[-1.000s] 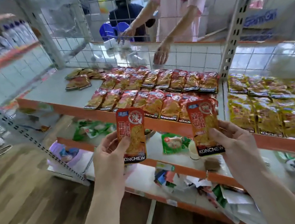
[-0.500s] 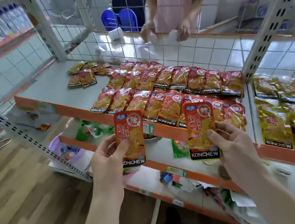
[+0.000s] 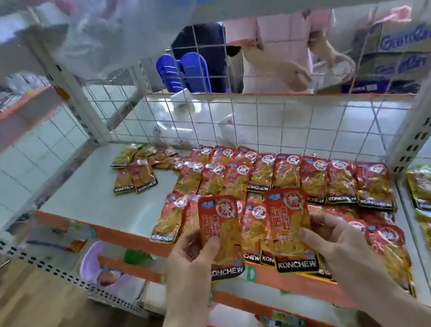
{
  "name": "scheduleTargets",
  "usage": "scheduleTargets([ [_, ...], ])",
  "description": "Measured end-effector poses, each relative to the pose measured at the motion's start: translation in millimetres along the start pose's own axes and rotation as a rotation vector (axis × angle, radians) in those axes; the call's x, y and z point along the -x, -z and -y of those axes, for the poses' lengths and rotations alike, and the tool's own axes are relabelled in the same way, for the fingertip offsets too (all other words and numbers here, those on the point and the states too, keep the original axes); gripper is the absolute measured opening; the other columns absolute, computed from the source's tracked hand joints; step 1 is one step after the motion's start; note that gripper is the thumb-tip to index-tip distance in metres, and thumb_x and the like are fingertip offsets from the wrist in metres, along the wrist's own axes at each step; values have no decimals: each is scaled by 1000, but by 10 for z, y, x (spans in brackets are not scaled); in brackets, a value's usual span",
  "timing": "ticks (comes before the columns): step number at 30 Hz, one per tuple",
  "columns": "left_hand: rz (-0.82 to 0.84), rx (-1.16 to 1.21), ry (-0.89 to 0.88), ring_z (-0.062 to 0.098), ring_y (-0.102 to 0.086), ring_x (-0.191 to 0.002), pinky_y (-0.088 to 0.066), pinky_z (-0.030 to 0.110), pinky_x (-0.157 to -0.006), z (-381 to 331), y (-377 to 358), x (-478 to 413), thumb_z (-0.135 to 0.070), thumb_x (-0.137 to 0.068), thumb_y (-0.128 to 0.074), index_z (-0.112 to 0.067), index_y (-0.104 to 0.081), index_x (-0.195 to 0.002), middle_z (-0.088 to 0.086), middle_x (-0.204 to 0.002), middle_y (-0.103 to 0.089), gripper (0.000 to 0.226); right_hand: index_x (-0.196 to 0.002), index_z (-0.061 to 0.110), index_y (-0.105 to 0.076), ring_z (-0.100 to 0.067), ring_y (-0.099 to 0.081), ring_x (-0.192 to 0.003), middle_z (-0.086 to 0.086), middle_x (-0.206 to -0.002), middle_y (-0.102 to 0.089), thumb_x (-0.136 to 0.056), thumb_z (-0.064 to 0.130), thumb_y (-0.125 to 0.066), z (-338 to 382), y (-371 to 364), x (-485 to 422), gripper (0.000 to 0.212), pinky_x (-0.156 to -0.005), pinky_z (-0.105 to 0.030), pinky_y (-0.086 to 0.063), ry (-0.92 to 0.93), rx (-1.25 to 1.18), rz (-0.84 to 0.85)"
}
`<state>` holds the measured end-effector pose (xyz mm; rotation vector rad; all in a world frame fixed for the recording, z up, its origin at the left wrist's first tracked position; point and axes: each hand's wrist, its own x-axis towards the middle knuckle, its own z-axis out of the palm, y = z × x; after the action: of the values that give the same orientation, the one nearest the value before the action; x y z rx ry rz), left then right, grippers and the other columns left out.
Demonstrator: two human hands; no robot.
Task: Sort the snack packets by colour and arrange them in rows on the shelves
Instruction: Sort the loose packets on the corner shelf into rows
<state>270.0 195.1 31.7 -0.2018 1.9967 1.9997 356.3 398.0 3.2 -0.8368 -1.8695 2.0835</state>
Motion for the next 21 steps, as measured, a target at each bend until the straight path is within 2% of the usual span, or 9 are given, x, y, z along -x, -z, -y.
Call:
scheduleTargets([
  [2, 42, -30, 3, 14, -73, -86, -51, 42, -92, -84, -25, -51, -20, -87, -74, -25, -70, -101, -8, -89, -77, 15, -112, 13, -66, -25, -70, -97, -6, -98, -75, -87, 12, -70, 69, -47, -21, 26, -92, -44, -54, -17, 17, 0],
  [3, 52, -25, 10, 11, -73, -83, -50, 38, -88, -126, -29, -70, -18, -87, -74, -24, -70, -100, -8, -87, -77, 15, -111, 10, -66, -26, -70, -98, -7, -98, -76, -87, 9, -70, 97, -68, -20, 24, -95, -46, -53, -22, 17, 1],
  [7, 73, -8, 3, 22, -71, -88, -50, 35, -82, -224, 17, -272, -11, -84, -76, -19, -71, -97, -1, -84, -77, 16, -104, 5, -66, -30, -70, -96, -10, -92, -76, -86, 1, -68, 142, -169, -62, 18, -94, -44, -53, -39, 5, -12],
  [10, 82, -15, -7, 25, -68, -84, -50, 33, -75, -231, 100, -516, -6, -78, -82, -13, -70, -95, 0, -76, -76, 22, -101, 6, -67, -26, -72, -90, -10, -89, -77, -84, -3, -69, 154, -290, -92, 19, -86, -37, -56, -32, 16, -38],
  [12, 131, -65, -55, 27, -67, -80, -53, 39, -79, -262, 171, -660, -19, -61, -88, -10, -72, -93, 4, -75, -75, 37, -97, 7, -69, -19, -72, -81, -9, -83, -77, -84, -7, -70, 166, -396, -95, 19, -73, -24, -55, -1, 52, -70],
  [14, 174, -78, -81, 27, -66, -75, -52, 43, -80, -294, 261, -806, -25, -47, -82, -8, -72, -87, 8, -73, -75, 45, -95, 7, -70, -16, -72, -77, -8, -81, -77, -83, -8, -71, 195, -515, -96, 19, -66, -19, -53, 24, 75, -104],
  [16, 187, -94, -63, 31, -65, -77, -52, 46, -84, -299, 369, -969, -17, -51, -84, -8, -71, -84, 8, -71, -75, 36, -93, 9, -70, -15, -72, -75, -5, -79, -77, -83, -8, -71, 248, -631, -90, 19, -62, -16, -53, 40, 61, -172],
  [19, 245, -127, -12, 35, -65, -81, -53, 46, -85, -289, 551, -1220, 4, -71, -85, -10, -70, -84, 5, -70, -75, 23, -94, 12, -70, -9, -70, -69, -1, -79, -77, -87, 1, -69, 306, -809, -70, 13, -56, -11, -48, 44, 3, -276],
  [21, 279, -136, -8, 36, -67, -84, -54, 47, -84, -313, 656, -1370, 2, -70, -86, -8, -71, -87, 8, -74, -76, 25, -98, 12, -71, -14, -71, -77, -1, -84, -77, -89, 7, -68, 352, -929, -68, 10, -67, -17, -52, 52, -21, -334],
])
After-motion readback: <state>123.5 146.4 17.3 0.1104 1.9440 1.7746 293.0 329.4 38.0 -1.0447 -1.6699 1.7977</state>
